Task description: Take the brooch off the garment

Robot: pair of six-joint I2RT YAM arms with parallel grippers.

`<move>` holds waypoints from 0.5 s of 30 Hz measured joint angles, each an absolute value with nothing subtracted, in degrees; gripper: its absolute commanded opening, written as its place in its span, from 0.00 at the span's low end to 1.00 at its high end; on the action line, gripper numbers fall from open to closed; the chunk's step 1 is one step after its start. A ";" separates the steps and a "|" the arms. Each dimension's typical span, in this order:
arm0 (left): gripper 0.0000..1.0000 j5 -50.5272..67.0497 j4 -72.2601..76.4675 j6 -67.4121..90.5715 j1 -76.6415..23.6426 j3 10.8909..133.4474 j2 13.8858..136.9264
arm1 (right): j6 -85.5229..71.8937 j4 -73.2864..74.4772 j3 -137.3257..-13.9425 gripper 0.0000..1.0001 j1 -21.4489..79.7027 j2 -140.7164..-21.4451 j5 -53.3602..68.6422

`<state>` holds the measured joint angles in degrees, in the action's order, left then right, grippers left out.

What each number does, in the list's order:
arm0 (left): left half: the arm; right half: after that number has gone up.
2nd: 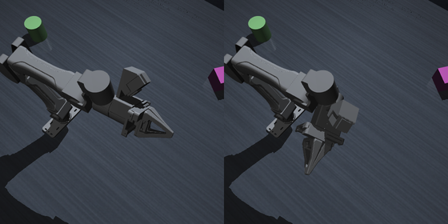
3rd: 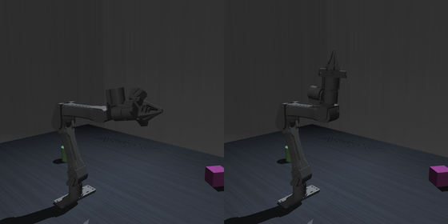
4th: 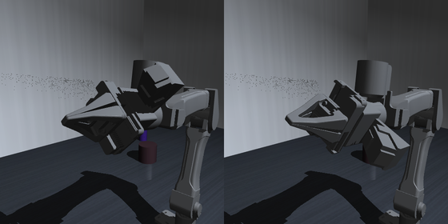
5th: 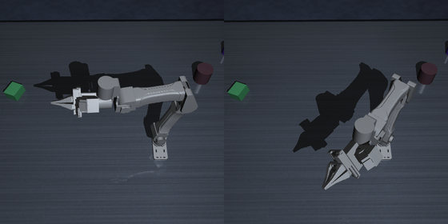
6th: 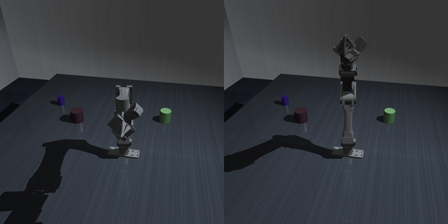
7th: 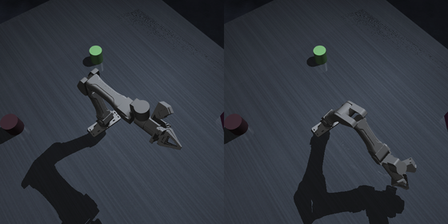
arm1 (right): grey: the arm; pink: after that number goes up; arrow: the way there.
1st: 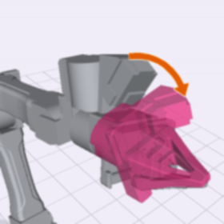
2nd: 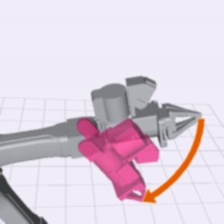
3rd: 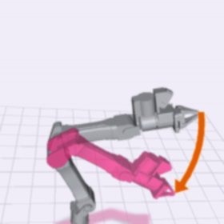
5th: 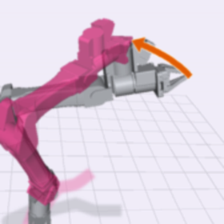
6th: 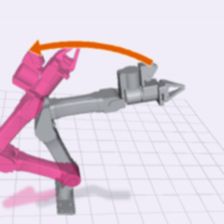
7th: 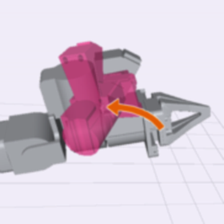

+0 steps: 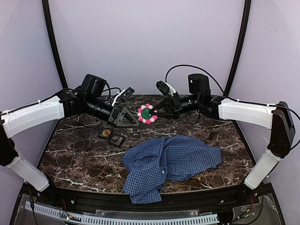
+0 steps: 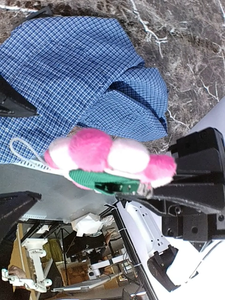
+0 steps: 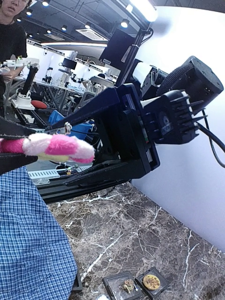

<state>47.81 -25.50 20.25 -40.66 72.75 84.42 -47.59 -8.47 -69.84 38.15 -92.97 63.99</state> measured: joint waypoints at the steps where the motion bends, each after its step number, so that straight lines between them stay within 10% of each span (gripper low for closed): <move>1: 0.66 47.92 -24.49 21.08 -40.64 72.47 84.29 | -47.92 -9.08 -69.47 0.00 38.15 -92.90 63.99; 15: 0.58 50.33 -7.01 32.23 -40.34 70.87 85.19 | -50.26 -13.78 -68.20 0.00 38.39 -91.42 64.03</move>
<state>50.33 -7.01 32.23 -40.34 70.87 85.19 -50.26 -13.78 -68.20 38.39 -91.42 64.03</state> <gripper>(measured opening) 0.619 0.036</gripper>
